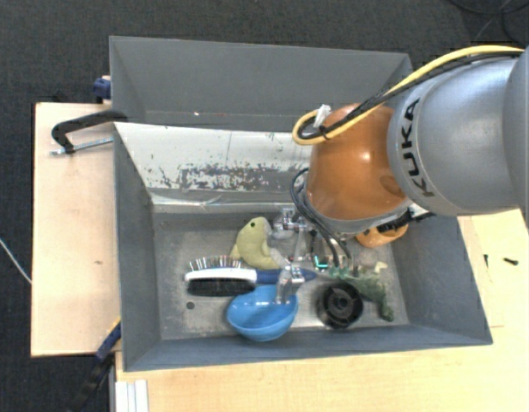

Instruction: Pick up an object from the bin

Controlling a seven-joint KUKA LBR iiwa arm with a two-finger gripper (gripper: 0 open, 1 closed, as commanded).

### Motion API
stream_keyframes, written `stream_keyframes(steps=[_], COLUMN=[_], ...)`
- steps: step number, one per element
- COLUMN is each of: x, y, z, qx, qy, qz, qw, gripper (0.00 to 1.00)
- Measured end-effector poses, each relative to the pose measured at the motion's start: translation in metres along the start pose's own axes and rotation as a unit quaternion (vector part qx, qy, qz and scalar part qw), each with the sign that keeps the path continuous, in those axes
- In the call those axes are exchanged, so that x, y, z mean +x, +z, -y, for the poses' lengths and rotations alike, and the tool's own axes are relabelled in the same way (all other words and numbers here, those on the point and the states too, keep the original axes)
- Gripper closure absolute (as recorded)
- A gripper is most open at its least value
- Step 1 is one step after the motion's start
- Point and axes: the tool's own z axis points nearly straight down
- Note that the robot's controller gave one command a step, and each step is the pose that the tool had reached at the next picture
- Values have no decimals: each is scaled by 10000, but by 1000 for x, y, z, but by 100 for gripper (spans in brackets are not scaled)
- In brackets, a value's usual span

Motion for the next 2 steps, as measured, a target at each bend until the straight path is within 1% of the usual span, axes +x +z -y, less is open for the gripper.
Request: stream_keyframes(steps=[1,2], x=[9,8], y=[62,59], z=[-65,-67], qx=[-27,-18], qy=[40,29], qz=[82,66], qw=[10000,10000], gripper=[0,0])
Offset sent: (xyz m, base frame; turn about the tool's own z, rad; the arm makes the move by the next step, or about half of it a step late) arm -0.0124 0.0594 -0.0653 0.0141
